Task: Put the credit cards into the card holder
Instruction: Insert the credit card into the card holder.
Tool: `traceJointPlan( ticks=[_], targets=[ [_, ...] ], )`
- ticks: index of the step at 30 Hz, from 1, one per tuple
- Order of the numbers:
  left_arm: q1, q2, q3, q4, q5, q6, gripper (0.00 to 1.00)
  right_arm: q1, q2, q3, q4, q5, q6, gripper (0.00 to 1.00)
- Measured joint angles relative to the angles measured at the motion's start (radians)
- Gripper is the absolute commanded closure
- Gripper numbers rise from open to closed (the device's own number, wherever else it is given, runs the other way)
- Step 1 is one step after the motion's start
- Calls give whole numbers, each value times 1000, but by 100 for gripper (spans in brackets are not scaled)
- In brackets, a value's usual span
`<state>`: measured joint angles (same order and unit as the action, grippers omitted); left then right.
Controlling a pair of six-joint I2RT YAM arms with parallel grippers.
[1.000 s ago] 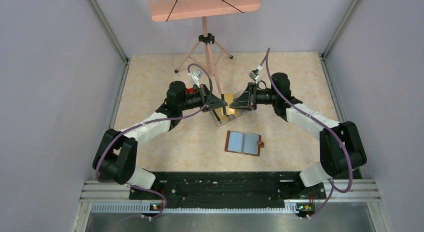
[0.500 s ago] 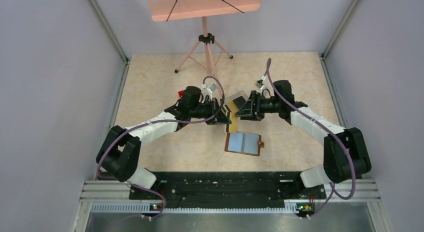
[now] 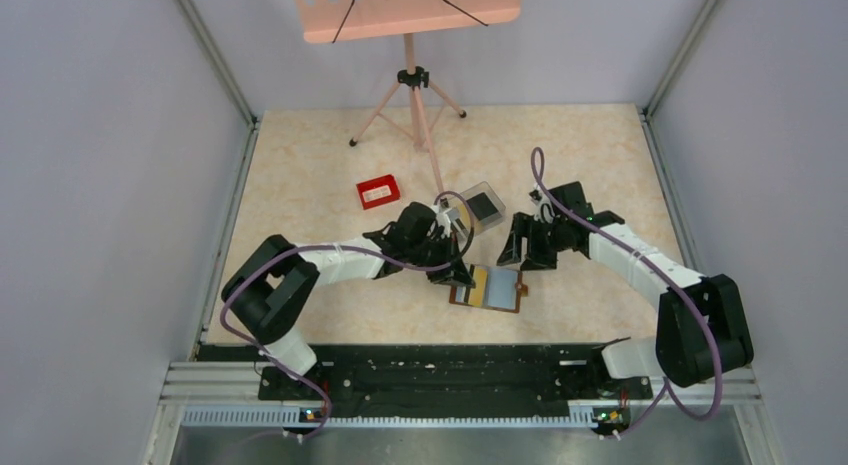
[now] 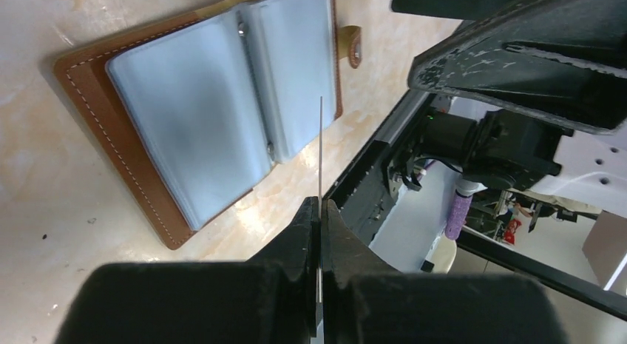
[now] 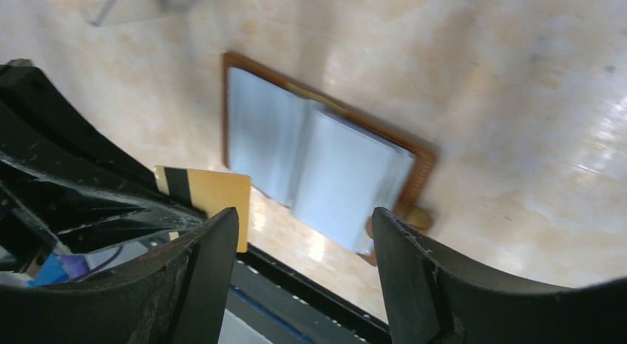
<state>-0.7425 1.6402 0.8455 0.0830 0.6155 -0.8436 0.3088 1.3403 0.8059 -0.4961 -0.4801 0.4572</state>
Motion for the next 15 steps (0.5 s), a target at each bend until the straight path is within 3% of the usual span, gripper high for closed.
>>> traceJointPlan(
  ticks=[5,15],
  targets=[
    [-15,59,0,13,-32,-7,100,0,0,-17,-59,110,-28,30],
    [-15,151,60,-19,-68,15,100,8,51,-95,-64,174,-27,31]
  ],
)
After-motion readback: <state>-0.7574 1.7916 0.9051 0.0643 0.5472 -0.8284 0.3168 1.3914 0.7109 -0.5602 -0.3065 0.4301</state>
